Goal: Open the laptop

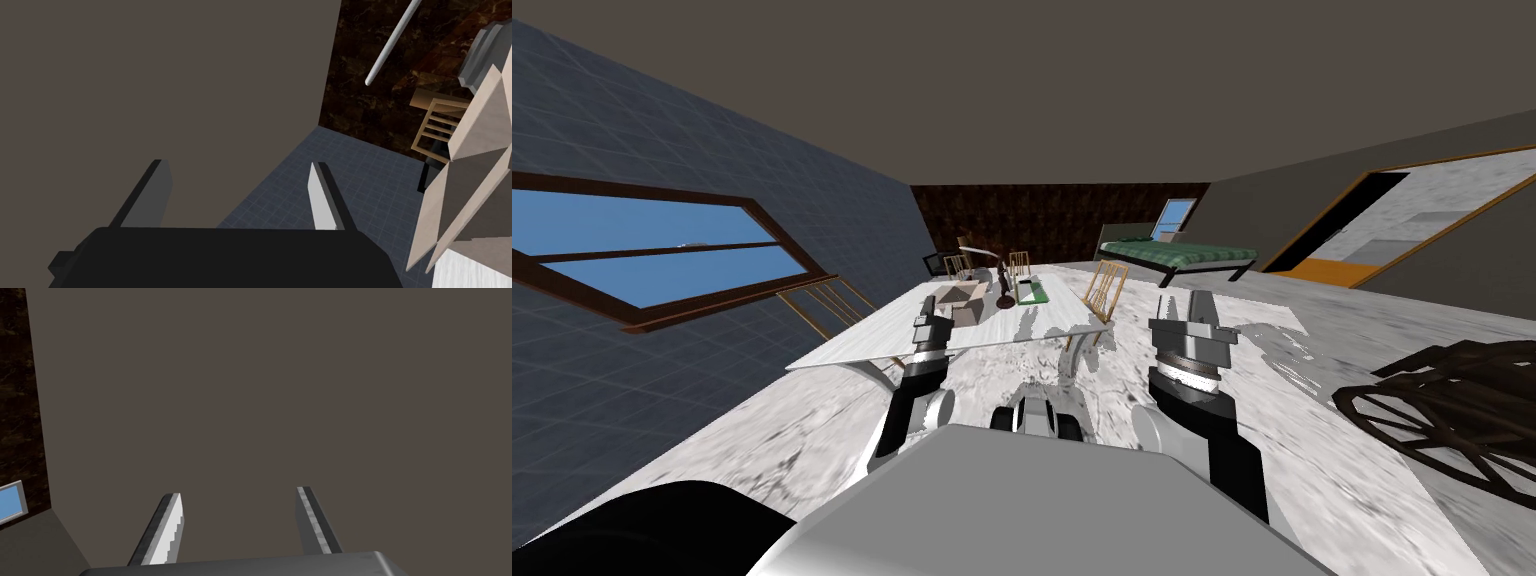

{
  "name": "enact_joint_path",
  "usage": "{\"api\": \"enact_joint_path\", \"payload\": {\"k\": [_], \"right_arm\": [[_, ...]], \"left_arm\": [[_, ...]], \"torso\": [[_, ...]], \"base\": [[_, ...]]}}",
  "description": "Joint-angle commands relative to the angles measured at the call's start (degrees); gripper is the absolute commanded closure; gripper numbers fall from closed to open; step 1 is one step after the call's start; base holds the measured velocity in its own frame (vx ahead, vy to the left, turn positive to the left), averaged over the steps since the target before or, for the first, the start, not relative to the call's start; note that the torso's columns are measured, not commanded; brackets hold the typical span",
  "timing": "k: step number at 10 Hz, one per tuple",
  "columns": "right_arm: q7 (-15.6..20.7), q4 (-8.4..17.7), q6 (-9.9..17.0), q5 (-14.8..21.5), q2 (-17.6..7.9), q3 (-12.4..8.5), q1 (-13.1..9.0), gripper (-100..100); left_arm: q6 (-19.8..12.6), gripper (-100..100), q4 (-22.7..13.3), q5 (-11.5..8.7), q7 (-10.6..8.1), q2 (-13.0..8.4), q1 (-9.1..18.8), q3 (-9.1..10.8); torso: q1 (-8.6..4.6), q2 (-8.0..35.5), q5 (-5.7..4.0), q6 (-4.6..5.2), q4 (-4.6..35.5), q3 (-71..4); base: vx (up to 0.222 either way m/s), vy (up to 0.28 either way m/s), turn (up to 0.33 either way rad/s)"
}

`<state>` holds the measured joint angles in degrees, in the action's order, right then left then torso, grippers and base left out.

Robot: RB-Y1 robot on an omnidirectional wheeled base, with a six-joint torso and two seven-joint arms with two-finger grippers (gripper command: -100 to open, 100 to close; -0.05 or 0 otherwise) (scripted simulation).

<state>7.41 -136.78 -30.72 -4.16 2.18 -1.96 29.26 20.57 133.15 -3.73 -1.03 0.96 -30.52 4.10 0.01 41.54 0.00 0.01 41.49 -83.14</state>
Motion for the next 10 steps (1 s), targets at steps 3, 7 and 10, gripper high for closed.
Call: {"api": "enact_joint_path", "payload": {"k": [3,7,10], "right_arm": [[0.00,0.01,0.00,0.00,0.00,0.00,0.00,0],[0.00,0.01,0.00,0.00,0.00,0.00,0.00,0],[0.00,0.01,0.00,0.00,0.00,0.00,0.00,0]], "left_arm": [[1.23,-100,-5.43,0.11,0.73,-7.50,2.98,1.89],[2.66,-100,-11.62,0.17,1.61,-10.78,6.45,4.09],[3.85,-100,-16.48,0.17,2.32,-12.32,9.19,5.87]], "torso": [[0.00,0.71,0.00,0.00,0.77,-1.43],[-0.01,0.74,-0.01,-0.01,0.80,-1.43],[-0.01,0.74,0.00,0.00,0.80,-1.43]], "base": [[0.003,-0.003,-0.025],[0.005,-0.001,-0.038],[0.003,0.001,-0.036]]}}
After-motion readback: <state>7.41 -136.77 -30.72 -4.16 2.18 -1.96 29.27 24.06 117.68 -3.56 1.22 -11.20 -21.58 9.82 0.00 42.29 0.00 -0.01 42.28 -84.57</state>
